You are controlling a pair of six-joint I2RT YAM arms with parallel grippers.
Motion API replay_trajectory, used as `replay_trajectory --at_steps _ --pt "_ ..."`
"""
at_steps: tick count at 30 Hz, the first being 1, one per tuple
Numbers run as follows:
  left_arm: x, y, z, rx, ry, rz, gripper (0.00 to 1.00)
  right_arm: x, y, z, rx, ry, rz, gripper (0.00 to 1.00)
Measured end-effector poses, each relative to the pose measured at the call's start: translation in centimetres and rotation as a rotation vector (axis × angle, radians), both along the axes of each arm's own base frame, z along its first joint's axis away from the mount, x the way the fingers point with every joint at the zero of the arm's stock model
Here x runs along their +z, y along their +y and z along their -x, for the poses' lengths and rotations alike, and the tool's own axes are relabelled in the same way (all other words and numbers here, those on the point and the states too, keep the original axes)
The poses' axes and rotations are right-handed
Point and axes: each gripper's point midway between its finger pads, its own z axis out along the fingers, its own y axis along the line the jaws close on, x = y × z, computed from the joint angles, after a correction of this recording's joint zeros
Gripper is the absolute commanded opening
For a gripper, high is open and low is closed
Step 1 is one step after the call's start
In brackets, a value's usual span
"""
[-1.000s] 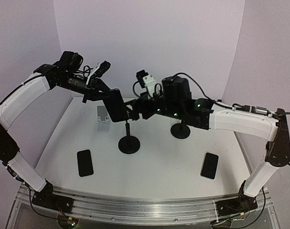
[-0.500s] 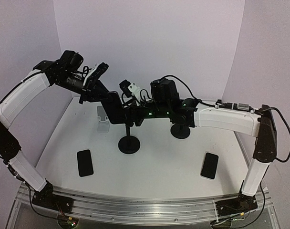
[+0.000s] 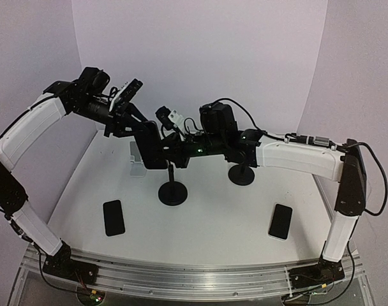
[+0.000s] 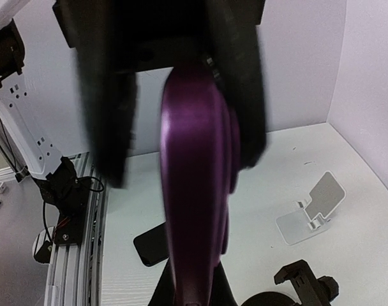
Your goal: Place the phone on the phone stand
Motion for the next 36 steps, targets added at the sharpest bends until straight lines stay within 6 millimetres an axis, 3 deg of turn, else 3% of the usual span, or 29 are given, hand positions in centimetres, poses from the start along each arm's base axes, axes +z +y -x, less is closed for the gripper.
replay_trajectory --at_steps 2,5,10,14,19,24,31,36 --pt "0.6 0.1 -0.2 0.002 0.014 0.052 0.67 -0.1 -0.2 -0.4 -0.017 0.009 -0.005 0.0" --pt "0.6 1.4 -0.5 0.033 0.055 0.115 0.74 -0.8 -0.8 -1.1 -0.037 0.021 -0.008 0.0" --pt "0.4 2.3 -0.5 0.038 0.124 0.21 0.73 -0.7 -1.9 -1.6 -0.05 0.023 -0.029 0.0" --pt "0.4 1.6 -0.6 0.003 0.179 0.266 0.72 1.7 -2.1 -0.9 -0.016 -0.008 -0.102 0.0" --pt "0.9 0.1 0.5 -0.055 0.187 0.3 0.56 4.2 -2.0 0.0 0.033 -0.041 -0.18 0.0" --pt "2.6 -0.4 1.0 -0.087 0.156 0.338 0.42 4.3 -1.9 0.4 0.054 -0.034 -0.188 0.0" --pt "3.1 -0.9 1.2 -0.091 0.153 0.35 0.41 4.5 -1.9 0.5 0.062 -0.034 -0.193 0.0" --pt "2.2 -1.7 1.0 -0.098 0.192 0.337 0.28 4.6 -1.9 0.7 0.071 -0.034 -0.195 0.0"
